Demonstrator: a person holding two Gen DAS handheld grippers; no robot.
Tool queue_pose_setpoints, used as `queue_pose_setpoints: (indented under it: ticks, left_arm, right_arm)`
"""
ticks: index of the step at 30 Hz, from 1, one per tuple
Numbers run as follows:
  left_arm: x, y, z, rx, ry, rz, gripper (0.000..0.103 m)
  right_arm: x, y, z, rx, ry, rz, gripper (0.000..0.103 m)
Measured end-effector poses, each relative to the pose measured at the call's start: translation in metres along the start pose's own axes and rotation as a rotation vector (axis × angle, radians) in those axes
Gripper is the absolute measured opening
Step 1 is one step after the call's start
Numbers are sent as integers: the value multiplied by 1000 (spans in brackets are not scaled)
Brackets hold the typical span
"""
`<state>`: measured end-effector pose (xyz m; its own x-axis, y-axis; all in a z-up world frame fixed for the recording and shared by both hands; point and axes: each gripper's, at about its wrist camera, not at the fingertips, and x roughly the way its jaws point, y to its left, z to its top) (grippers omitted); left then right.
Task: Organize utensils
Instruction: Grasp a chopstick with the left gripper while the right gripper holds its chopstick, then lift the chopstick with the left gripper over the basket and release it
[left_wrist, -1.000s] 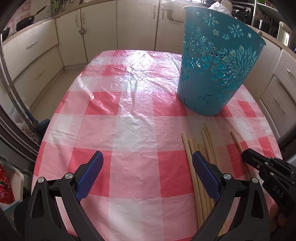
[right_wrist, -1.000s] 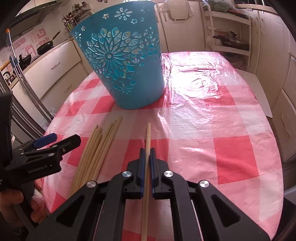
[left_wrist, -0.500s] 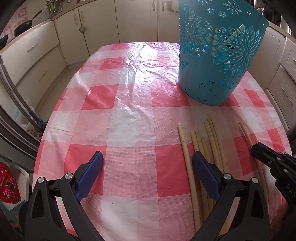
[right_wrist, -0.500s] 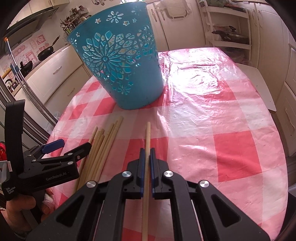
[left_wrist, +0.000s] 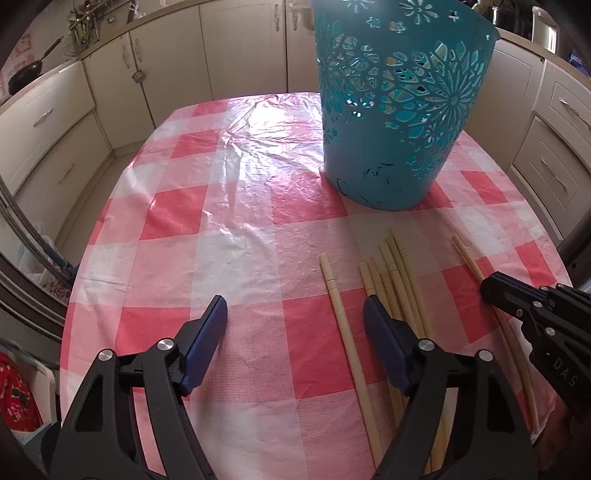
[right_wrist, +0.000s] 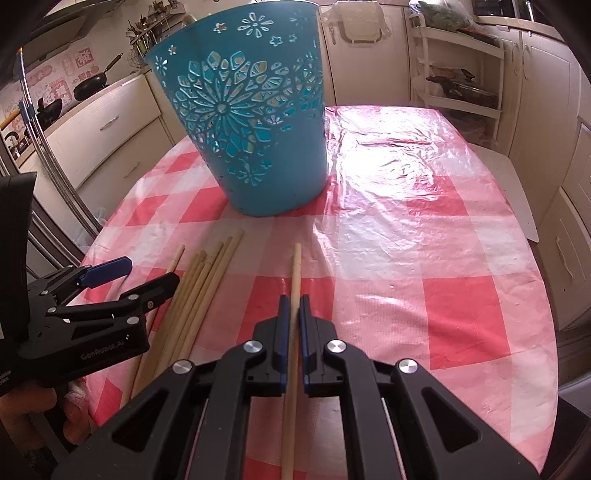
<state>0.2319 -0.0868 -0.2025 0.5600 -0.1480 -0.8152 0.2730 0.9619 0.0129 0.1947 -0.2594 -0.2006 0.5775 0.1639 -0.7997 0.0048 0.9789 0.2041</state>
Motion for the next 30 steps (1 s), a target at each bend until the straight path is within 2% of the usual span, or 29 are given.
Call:
queue_pose_setpoints:
  ticks: [4,6,9,12,14,21,24,30]
  left_arm:
    - [-2,-5,1,41,-10,-39,51]
    - [-3,-6,2,59,-10,-69,31]
    - [-3,-6,6,86,13,-109,14]
    - [-1,0,11,91,43,-147,11]
    - [0,0,13,110,57,-144,11]
    - [6,-4,21,121,76,-89,9]
    - [5,-4,21,98,81,-108,5]
    - [-9,2,21,66,88,-135,5]
  right_arm:
    - [0,-7,1,29,-7,-16,6]
    - [0,-9,3,36,-3,-17,6]
    - [3,-7,7,24,15,-19,6]
    - [7,-1,13,-19,41,-21,10]
    - [9,2,15,-46,47,-23,14]
    - [10,2,10,-67,6,-36,12]
    - [9,2,10,-73,0,-43,11]
    - [9,-2,11,-44,0,-21,11]
